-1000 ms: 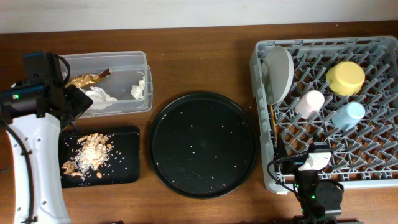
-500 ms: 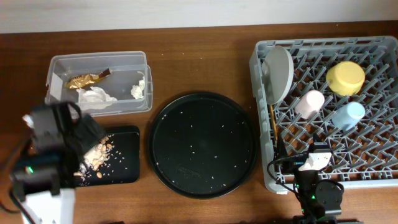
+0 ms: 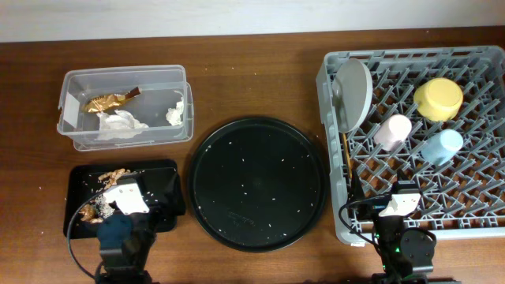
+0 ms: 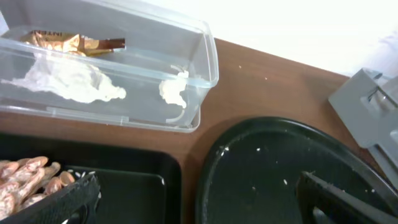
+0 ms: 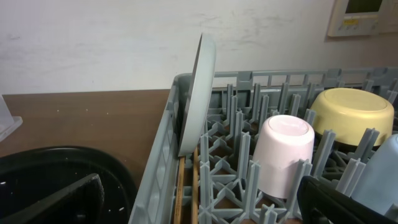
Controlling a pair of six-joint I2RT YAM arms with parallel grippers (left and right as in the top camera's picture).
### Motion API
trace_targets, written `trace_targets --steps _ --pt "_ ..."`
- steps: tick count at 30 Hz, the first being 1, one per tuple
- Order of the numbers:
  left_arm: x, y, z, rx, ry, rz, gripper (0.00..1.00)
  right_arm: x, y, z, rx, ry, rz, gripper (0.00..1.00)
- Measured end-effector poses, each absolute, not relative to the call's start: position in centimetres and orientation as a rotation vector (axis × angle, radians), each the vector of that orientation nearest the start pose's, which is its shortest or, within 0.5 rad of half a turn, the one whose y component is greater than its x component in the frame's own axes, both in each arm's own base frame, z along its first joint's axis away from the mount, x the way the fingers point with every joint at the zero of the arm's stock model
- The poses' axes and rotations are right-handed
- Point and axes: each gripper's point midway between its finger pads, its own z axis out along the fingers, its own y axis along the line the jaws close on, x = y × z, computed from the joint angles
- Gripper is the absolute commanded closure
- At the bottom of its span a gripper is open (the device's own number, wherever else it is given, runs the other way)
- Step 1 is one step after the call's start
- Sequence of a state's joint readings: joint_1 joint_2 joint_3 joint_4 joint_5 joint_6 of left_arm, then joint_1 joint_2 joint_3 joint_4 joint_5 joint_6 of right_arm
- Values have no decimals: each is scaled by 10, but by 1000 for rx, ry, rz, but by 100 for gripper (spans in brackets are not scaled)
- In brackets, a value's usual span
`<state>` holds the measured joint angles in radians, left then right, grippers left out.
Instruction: Sort waste into correct bins and load items into the dishwasher rack
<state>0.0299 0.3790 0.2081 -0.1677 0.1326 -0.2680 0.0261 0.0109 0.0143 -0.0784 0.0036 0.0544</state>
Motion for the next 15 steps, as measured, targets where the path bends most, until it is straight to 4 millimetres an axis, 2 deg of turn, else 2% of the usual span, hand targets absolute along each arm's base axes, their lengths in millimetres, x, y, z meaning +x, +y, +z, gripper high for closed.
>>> trace_targets --steps 5,11,13,15 --pt "262 -17 140 -162 1811 -298 1 246 6 159 25 1646 58 2" --pt "253 -15 132 -155 1770 -277 1 246 6 159 25 1646 57 2" --pt "252 -15 136 -145 1752 -265 1 246 6 159 24 1646 56 2" --pt "250 -14 150 -129 1692 -256 1 246 6 159 25 1646 57 2"
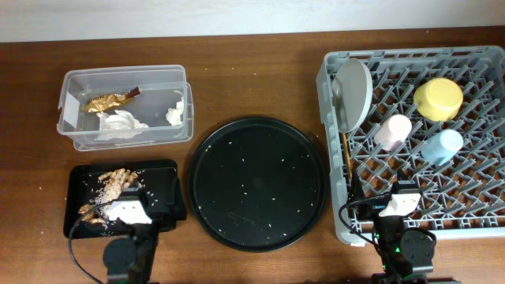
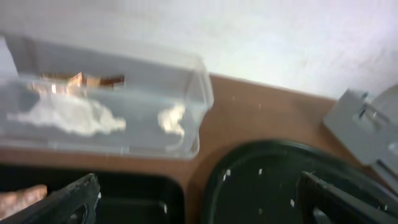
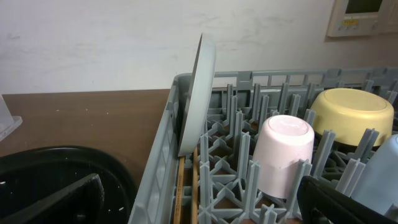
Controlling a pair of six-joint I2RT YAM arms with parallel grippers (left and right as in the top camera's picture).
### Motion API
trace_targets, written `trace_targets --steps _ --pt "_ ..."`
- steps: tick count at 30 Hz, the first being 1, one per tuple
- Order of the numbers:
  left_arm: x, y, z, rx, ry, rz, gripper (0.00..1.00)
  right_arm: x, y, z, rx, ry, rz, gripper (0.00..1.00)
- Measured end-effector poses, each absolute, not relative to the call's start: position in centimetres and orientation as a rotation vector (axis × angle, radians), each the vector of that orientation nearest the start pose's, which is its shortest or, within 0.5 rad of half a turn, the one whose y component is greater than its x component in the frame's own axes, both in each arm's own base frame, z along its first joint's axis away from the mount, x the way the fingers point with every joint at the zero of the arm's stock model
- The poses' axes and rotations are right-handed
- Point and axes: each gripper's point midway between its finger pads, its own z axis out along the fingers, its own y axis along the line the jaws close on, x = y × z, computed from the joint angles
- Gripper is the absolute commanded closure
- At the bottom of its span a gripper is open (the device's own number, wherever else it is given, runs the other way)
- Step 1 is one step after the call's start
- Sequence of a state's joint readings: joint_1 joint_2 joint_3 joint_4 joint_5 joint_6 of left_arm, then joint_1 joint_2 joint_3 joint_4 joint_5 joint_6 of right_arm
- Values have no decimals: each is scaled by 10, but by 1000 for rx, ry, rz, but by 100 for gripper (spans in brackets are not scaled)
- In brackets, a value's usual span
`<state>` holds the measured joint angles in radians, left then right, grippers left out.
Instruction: Sort waste into correct bins and load items into the dishwasher rack
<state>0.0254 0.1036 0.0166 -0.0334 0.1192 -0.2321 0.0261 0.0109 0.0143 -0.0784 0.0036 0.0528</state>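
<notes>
My left gripper [image 2: 199, 206] is open and empty, low over the near edge of the black rectangular tray [image 1: 162, 188], which holds food scraps [image 1: 109, 192]. The clear bin [image 1: 126, 73] behind it contains a gold wrapper [image 1: 110, 100] and white tissues [image 1: 122, 122]. On the right, the grey dishwasher rack [image 1: 473, 207] carries a grey plate [image 1: 353, 93], yellow bowl [image 1: 439, 99], pink cup [image 1: 392, 131], blue cup [image 1: 442, 147] and chopsticks [image 1: 348, 158]. My right gripper [image 3: 202, 206] is open and empty at the rack's near left corner.
A round black tray [image 1: 256, 183] speckled with white crumbs lies between the rectangular tray and the rack. Bare brown tabletop surrounds everything, and a white wall runs along the far edge.
My left gripper has drawn back toward the table's near edge, uncovering more of the food scraps in the rectangular tray. It stays open. The right arm has not moved.
</notes>
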Motion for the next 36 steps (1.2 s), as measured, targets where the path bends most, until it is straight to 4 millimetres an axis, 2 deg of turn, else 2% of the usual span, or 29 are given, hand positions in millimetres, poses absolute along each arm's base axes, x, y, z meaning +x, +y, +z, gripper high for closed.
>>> trace_targets --steps 4,5,7,11,13,17,36 --pt "246 -14 189 -100 1526 -249 1 246 6 159 25 1646 58 2" --pt "246 -14 193 -97 1511 -249 1 246 6 159 25 1646 57 2" --pt "246 -14 191 -98 1517 -250 0 246 6 159 25 1646 58 2" --pt "245 -14 161 -115 1640 -246 1 246 6 159 25 1646 58 2" --pt "245 -17 161 -79 1640 -229 1 246 6 159 25 1646 58 2" --pt "243 -37 161 83 1640 -204 1 246 6 159 24 1646 57 2" --pt "243 -38 161 127 1636 -162 1 246 6 159 24 1646 57 2"
